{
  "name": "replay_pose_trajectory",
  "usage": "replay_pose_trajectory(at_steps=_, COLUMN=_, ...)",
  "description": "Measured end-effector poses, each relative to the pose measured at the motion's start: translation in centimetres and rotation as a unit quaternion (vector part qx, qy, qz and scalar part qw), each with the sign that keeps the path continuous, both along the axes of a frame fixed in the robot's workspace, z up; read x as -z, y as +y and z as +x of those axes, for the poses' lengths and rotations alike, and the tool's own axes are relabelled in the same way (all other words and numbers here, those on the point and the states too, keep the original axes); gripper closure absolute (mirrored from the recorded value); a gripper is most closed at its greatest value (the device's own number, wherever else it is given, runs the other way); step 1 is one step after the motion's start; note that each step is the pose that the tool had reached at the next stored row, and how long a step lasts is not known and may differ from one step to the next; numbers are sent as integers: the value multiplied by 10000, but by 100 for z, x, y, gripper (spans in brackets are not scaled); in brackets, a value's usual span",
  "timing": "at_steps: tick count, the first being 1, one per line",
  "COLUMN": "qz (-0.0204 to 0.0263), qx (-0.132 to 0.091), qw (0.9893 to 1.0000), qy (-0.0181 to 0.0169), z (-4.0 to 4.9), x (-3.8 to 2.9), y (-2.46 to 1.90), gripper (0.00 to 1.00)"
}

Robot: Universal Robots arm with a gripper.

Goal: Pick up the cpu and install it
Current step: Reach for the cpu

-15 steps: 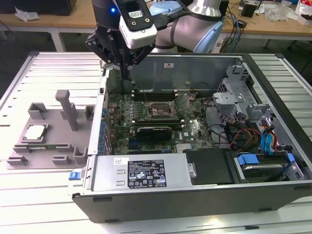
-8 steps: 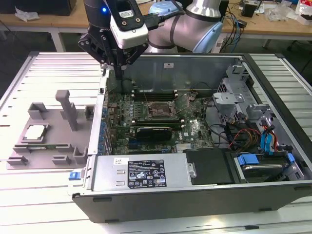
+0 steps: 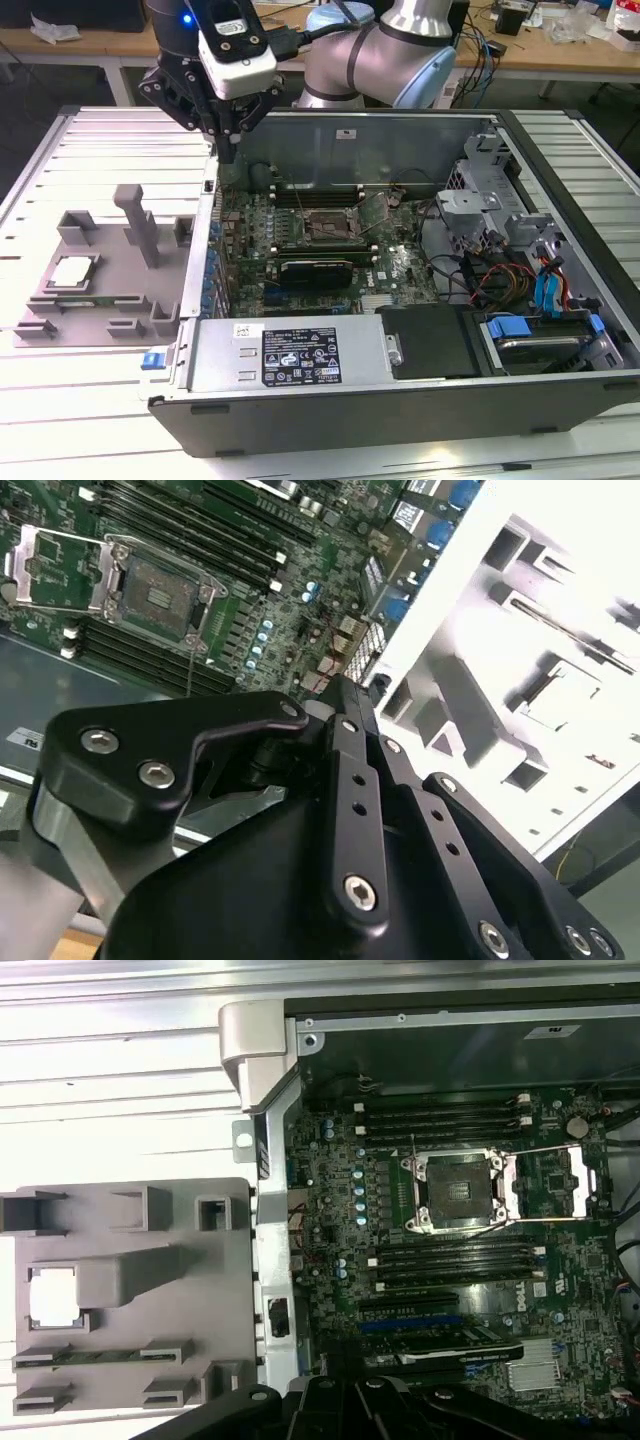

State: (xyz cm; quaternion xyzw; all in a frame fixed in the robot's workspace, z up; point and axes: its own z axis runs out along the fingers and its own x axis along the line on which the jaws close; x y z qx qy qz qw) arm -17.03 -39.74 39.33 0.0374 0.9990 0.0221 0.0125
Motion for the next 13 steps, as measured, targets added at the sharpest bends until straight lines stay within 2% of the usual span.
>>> replay_pose_trajectory(at_steps=2, qz=0, qx=1, qw=10000, qy=0, z=-61, x=0, y=3, gripper=89)
replay_pose_trajectory(at_steps=6, qz=0, qx=0, qw=10000, qy=0, z=-127, x=0, y=6, gripper=89)
replay_pose_trajectory(at_steps=13, qz=0, qx=0, qw=10000, qy=0, z=-317, x=0, y=16, gripper=89)
